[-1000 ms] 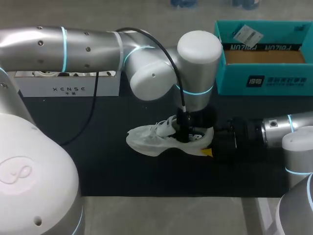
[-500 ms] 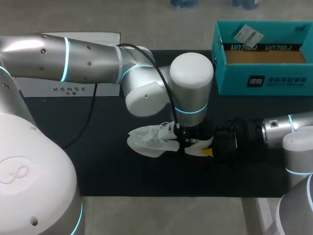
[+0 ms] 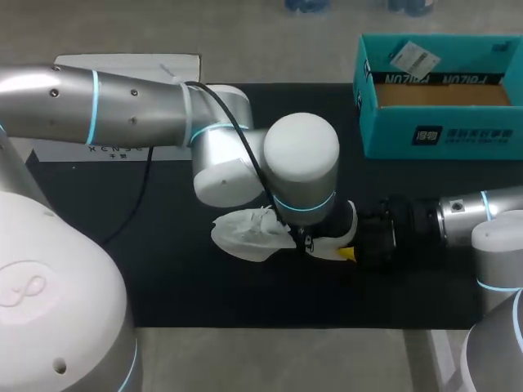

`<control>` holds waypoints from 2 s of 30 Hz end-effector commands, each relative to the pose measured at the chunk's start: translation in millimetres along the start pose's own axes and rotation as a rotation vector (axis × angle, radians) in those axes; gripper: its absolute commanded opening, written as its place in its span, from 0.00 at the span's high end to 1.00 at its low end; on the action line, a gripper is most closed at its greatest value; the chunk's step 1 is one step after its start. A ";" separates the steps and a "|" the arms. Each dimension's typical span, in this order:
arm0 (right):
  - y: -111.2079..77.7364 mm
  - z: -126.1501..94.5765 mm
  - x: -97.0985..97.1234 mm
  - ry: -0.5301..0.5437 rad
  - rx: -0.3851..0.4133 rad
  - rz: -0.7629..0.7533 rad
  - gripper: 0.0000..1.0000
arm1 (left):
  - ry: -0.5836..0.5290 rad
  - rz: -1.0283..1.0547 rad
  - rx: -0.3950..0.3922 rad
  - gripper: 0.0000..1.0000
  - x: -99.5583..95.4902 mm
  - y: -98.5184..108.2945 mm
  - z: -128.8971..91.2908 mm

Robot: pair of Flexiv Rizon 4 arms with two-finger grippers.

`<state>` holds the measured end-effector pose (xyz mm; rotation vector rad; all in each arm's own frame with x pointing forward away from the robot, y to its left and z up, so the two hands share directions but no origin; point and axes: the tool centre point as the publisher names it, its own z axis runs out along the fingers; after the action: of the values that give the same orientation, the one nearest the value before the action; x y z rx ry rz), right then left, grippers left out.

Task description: Take the shoe out of the shoebox, open the shoe tongue, remove and reinsert the insole, then place the shoe into the shoebox

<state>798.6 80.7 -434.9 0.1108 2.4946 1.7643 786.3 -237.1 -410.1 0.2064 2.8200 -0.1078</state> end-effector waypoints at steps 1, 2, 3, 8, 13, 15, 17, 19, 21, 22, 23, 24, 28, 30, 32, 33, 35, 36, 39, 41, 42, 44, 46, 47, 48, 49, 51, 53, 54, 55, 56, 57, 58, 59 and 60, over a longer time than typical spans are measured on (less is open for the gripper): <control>-3.7 3.1 1.3 -0.001 0.002 0.001 1.00 | -0.024 -0.017 0.013 1.00 1.1 2.2 -7.6; -3.7 3.1 1.3 -0.001 0.002 0.001 1.00 | -0.033 -0.022 0.014 1.00 0.4 2.2 -10.2; -3.7 3.1 1.3 -0.001 0.002 0.001 1.00 | -0.038 -0.026 0.016 1.00 0.0 2.2 -11.9; -3.7 3.1 1.3 -0.001 0.002 0.001 1.00 | -0.058 -0.039 0.045 1.00 -2.1 3.4 -29.8; -3.7 3.1 1.3 -0.001 0.002 0.001 1.00 | -0.088 -0.041 0.065 1.00 -0.1 3.7 -47.5; -3.7 3.1 1.3 -0.001 0.002 0.001 1.00 | -0.103 -0.046 0.070 1.00 0.0 4.2 -53.6; -3.7 3.1 1.3 -0.001 0.002 0.001 1.00 | -0.115 -0.057 0.078 1.00 -0.3 5.5 -60.4; -3.7 3.1 1.3 -0.001 0.002 0.001 1.00 | -0.125 -0.067 0.086 1.00 -1.0 7.5 -67.0; -3.7 3.1 1.3 -0.001 0.002 0.001 1.00 | -0.139 -0.080 0.091 1.00 -1.9 9.9 -73.3; -3.7 3.1 1.3 -0.001 0.002 0.001 1.00 | -0.143 -0.085 0.094 1.00 -2.5 11.3 -76.5; -3.7 3.1 1.3 -0.001 0.002 0.001 1.00 | -0.149 -0.090 0.100 1.00 -2.8 12.9 -80.0; -3.7 3.1 1.3 -0.001 0.002 0.001 1.00 | -0.152 -0.098 0.107 1.00 -3.3 14.5 -83.2; -3.7 3.1 1.3 -0.001 0.002 0.001 1.00 | -0.167 -0.114 0.132 1.00 -3.5 21.1 -97.6; -3.7 3.1 1.3 -0.001 0.002 0.001 1.00 | -0.172 -0.116 0.147 1.00 -2.4 22.9 -103.8; -3.7 3.1 1.3 -0.001 0.002 0.001 1.00 | -0.177 -0.119 0.159 1.00 -0.9 23.5 -108.9; -3.7 3.1 1.3 -0.001 0.002 0.001 1.00 | -0.178 -0.121 0.167 1.00 0.0 23.5 -111.2; -3.7 3.1 1.3 -0.001 0.002 0.001 1.00 | -0.174 -0.115 0.181 1.00 1.9 22.4 -114.3; -3.7 3.1 1.3 -0.001 0.002 0.001 1.00 | -0.174 -0.115 0.183 1.00 3.1 21.1 -115.2; -3.7 3.1 1.3 -0.001 0.002 0.001 1.00 | -0.177 -0.106 0.179 1.00 7.6 13.0 -113.4; -3.7 3.1 1.3 -0.001 0.002 0.001 1.00 | -0.174 -0.094 0.169 1.00 12.1 5.5 -109.7; -3.7 3.1 1.3 -0.001 0.002 0.001 1.00 | -0.174 -0.090 0.161 1.00 14.0 1.4 -107.1; -3.7 3.1 1.3 -0.001 0.002 0.001 1.00 | -0.166 -0.084 0.155 1.00 16.7 -6.5 -102.6; -3.7 3.1 1.3 -0.001 0.002 0.001 1.00 | -0.164 -0.081 0.152 1.00 18.1 -13.2 -99.5; -3.7 3.1 1.3 -0.001 0.002 0.001 1.00 | -0.162 -0.082 0.148 1.00 18.2 -16.4 -98.1; -3.7 3.1 1.3 -0.001 0.002 0.001 1.00 | -0.159 -0.082 0.145 1.00 18.2 -19.3 -97.0; -3.7 3.1 1.3 -0.001 0.002 0.001 1.00 | -0.159 -0.084 0.141 1.00 18.2 -22.0 -96.1; -3.7 3.1 1.3 -0.001 0.002 0.001 1.00 | -0.160 -0.093 0.138 1.00 17.2 -27.1 -95.7; -3.7 3.1 1.3 -0.001 0.002 0.001 1.00 | -0.162 -0.109 0.134 1.00 15.9 -32.6 -96.0; -3.7 3.1 1.3 -0.001 0.002 0.001 1.00 | -0.162 -0.119 0.133 1.00 15.2 -35.2 -96.4; -3.7 3.1 1.3 -0.001 0.002 0.001 1.00 | -0.163 -0.125 0.132 1.00 14.5 -37.8 -96.8; -3.7 3.1 1.3 -0.001 0.002 0.001 1.00 | -0.165 -0.140 0.133 1.00 14.0 -40.1 -97.5; -3.7 3.1 1.3 -0.001 0.002 0.001 1.00 | -0.168 -0.150 0.135 1.00 13.5 -42.3 -98.3; -3.7 3.1 1.3 -0.001 0.002 0.001 1.00 | -0.168 -0.159 0.142 1.00 13.5 -44.1 -99.3; -3.7 3.1 1.3 -0.001 0.002 0.001 1.00 | -0.162 -0.175 0.154 1.00 13.2 -45.8 -101.4; -3.7 3.1 1.3 -0.001 0.002 0.001 1.00 | -0.163 -0.185 0.164 1.00 13.1 -46.8 -104.0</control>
<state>797.9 80.7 -435.0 0.1103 2.4955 1.7646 737.6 -263.0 -315.4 -0.0115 2.6638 -0.3994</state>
